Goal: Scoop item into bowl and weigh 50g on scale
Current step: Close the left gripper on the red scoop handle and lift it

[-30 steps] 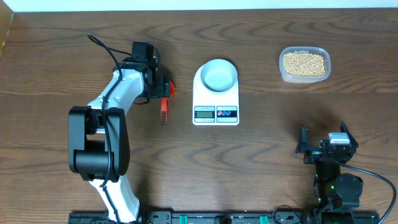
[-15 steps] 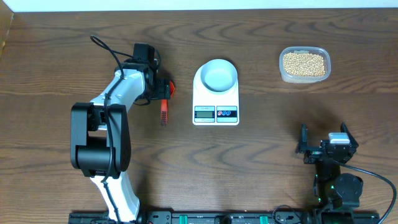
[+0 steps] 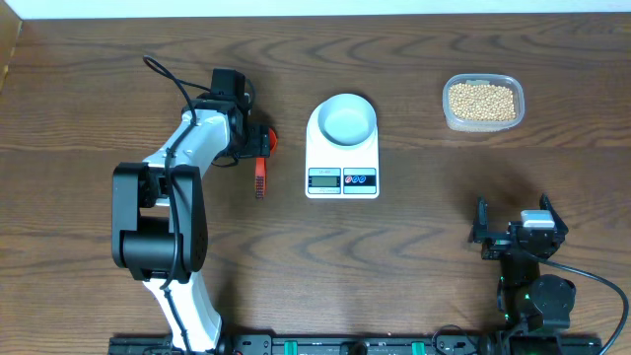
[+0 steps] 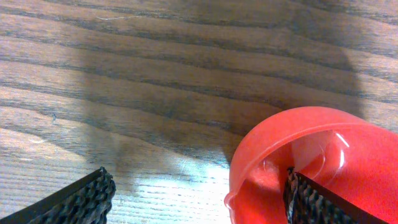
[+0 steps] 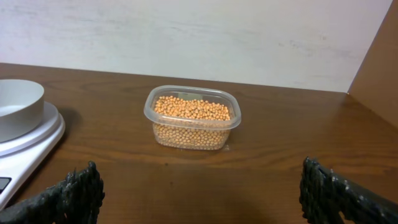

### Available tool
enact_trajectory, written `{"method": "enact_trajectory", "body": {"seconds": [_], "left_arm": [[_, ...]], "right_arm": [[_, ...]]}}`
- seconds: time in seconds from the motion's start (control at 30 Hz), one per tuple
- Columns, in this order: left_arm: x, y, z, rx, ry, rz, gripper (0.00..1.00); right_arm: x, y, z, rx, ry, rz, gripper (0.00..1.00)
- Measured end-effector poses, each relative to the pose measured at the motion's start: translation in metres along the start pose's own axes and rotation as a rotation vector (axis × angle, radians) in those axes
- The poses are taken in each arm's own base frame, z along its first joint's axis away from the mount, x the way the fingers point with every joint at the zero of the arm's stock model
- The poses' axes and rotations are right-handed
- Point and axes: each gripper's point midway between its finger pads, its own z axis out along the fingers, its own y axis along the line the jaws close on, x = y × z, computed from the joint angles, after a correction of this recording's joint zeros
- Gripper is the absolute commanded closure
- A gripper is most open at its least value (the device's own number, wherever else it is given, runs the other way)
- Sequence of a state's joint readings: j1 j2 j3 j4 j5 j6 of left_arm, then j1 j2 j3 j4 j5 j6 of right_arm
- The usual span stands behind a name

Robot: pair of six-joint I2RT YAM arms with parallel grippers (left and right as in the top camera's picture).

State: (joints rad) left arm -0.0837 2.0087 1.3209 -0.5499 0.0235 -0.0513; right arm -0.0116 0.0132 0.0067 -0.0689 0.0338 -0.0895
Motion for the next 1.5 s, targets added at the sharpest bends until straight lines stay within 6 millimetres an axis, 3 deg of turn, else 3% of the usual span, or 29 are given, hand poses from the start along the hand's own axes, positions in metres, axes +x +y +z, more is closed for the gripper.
{"method": "enact_trajectory", "body": {"seconds": [0.17, 0.43, 0.87, 1.13, 1.5], "left_arm": [[0.0, 0.0, 0.0, 0.0, 0.0, 0.0, 0.13], [0.0, 0.0, 0.0, 0.0, 0.0, 0.0, 0.48], [-0.0001, 0.0, 0.0, 0.0, 0.0, 0.002, 0.85], [-0.0001, 0.0, 0.0, 0.0, 0.0, 0.003, 0.92], [-0.0012, -0.0004, -0.0004, 0.001, -0.004, 0.003, 0.93]], "right_arm": [[0.0, 0.0, 0.0, 0.0, 0.0, 0.0, 0.01], [0.0, 0.0, 0.0, 0.0, 0.0, 0.0, 0.01], [0.0, 0.0001, 0.0, 0.0, 0.0, 0.0, 0.01], [0.0, 0.0, 0.0, 0.0, 0.0, 0.0, 0.01], [0.0, 0.0, 0.0, 0.0, 0.0, 0.0, 0.01]]}}
